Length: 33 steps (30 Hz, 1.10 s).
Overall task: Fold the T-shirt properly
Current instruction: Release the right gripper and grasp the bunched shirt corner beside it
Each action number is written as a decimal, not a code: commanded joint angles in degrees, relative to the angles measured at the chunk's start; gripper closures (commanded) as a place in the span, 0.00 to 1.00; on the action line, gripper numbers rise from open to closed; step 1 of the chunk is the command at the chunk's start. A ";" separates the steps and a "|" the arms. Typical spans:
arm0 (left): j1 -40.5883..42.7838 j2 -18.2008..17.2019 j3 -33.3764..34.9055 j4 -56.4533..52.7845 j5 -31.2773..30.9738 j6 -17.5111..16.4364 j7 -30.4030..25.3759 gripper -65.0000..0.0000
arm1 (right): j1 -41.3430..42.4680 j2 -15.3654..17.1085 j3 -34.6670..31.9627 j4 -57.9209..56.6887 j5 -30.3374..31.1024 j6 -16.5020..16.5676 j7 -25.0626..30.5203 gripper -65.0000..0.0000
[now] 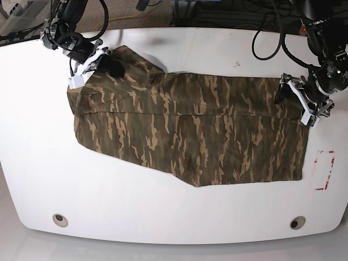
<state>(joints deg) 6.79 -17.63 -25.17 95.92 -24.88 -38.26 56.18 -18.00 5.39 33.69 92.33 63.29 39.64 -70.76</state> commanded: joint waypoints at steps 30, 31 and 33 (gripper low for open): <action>-3.93 4.31 2.44 -6.38 26.25 -0.82 -3.48 0.11 | 22.09 8.55 0.02 -10.62 -1.00 0.36 -0.93 1.00; -3.93 4.31 2.44 -6.38 26.25 -0.82 -3.48 0.11 | 22.88 8.81 0.02 -11.59 -1.53 0.36 -0.93 1.00; -4.02 4.31 2.44 -6.38 26.07 -0.82 -3.48 0.11 | 24.81 8.99 0.02 -13.87 -3.37 0.36 -0.58 0.91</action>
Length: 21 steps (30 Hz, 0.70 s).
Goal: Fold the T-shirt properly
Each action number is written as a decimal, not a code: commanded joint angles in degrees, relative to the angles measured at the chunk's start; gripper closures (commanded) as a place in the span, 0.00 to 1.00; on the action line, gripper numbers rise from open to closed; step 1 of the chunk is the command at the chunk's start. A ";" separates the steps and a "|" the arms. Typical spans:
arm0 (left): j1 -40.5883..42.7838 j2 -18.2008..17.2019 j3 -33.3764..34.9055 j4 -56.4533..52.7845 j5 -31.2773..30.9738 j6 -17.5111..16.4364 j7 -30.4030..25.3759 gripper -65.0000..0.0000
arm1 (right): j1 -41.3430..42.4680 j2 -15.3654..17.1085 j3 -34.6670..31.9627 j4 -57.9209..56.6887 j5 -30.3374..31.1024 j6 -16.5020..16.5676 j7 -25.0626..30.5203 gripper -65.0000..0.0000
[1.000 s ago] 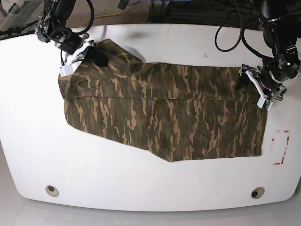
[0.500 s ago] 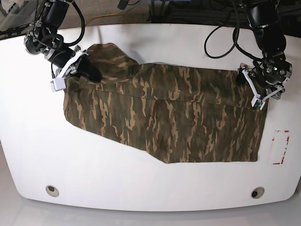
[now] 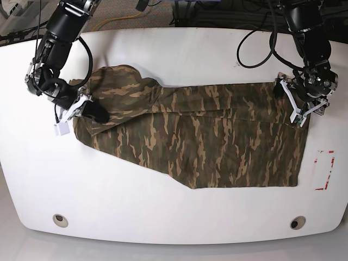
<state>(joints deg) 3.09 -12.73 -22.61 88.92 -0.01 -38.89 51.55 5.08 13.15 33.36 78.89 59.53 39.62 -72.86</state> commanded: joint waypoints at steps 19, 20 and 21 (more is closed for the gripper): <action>-0.85 -0.50 -0.11 1.23 1.11 -1.11 1.15 0.11 | 3.67 4.30 0.70 2.12 -8.58 0.38 0.90 0.72; -0.94 -0.50 -0.11 1.49 1.11 -1.11 1.15 0.11 | 2.35 4.30 0.70 3.61 -7.35 0.38 0.64 0.67; -1.47 -0.41 -0.20 2.11 1.11 -1.11 1.15 0.11 | 0.32 4.30 0.70 5.55 -5.86 0.38 0.29 0.58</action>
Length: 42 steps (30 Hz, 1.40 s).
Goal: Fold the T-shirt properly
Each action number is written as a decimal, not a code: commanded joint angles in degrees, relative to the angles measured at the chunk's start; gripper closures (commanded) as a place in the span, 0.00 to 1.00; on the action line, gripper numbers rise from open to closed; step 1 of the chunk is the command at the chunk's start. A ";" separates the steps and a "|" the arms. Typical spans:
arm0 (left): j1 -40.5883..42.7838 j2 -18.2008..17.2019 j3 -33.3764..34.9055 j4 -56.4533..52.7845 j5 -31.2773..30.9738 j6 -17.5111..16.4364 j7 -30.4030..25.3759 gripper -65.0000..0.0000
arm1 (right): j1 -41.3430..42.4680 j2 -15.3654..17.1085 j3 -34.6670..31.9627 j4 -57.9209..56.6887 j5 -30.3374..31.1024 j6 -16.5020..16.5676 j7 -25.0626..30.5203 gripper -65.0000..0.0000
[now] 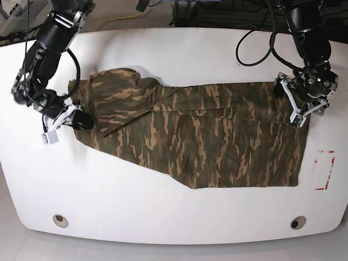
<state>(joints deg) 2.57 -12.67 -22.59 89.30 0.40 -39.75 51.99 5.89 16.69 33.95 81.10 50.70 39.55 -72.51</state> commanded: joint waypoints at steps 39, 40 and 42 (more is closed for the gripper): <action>-1.29 -0.74 0.13 2.26 0.96 -0.25 0.72 0.11 | -1.45 0.85 -2.09 6.59 7.54 0.45 -0.59 1.00; -1.29 -0.74 0.13 2.26 0.96 -0.25 0.72 0.11 | -0.40 1.64 -2.97 5.10 7.63 0.45 -0.68 1.00; -1.29 -0.74 0.13 2.26 1.05 -0.25 0.72 0.11 | 1.01 2.61 -4.81 1.93 7.63 0.45 -0.59 1.00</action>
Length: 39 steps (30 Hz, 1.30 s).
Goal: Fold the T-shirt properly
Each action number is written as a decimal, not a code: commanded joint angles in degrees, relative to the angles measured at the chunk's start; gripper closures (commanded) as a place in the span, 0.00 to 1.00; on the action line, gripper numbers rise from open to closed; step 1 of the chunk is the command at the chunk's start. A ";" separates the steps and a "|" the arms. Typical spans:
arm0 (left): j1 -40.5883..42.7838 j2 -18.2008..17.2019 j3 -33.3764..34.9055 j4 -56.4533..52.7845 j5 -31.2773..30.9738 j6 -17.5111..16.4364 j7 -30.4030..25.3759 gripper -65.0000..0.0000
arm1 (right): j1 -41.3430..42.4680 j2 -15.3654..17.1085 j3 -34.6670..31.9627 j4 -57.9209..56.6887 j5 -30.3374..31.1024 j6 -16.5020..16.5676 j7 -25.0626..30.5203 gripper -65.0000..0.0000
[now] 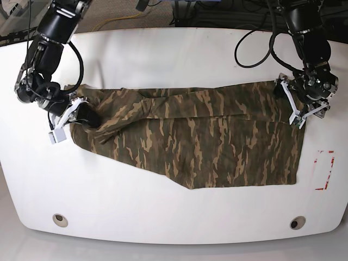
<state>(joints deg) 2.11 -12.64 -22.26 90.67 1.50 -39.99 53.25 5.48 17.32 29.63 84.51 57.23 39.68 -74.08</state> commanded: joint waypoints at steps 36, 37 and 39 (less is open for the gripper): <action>-2.68 2.14 -6.09 9.06 -4.62 -0.01 -0.02 0.10 | -6.31 9.54 3.12 -2.44 -15.43 0.32 12.85 0.52; -2.86 2.05 -7.41 9.33 -6.29 -0.01 0.77 0.10 | -6.93 9.45 3.65 -2.44 -15.61 0.32 12.94 0.52; -3.03 2.05 -9.78 8.97 -9.98 -0.01 3.32 0.10 | -7.80 9.27 3.91 -2.44 -17.63 0.32 13.47 0.51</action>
<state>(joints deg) -0.21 -9.72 -29.93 98.89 -6.42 -40.18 54.96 -2.92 25.26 32.86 81.01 40.14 39.92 -62.08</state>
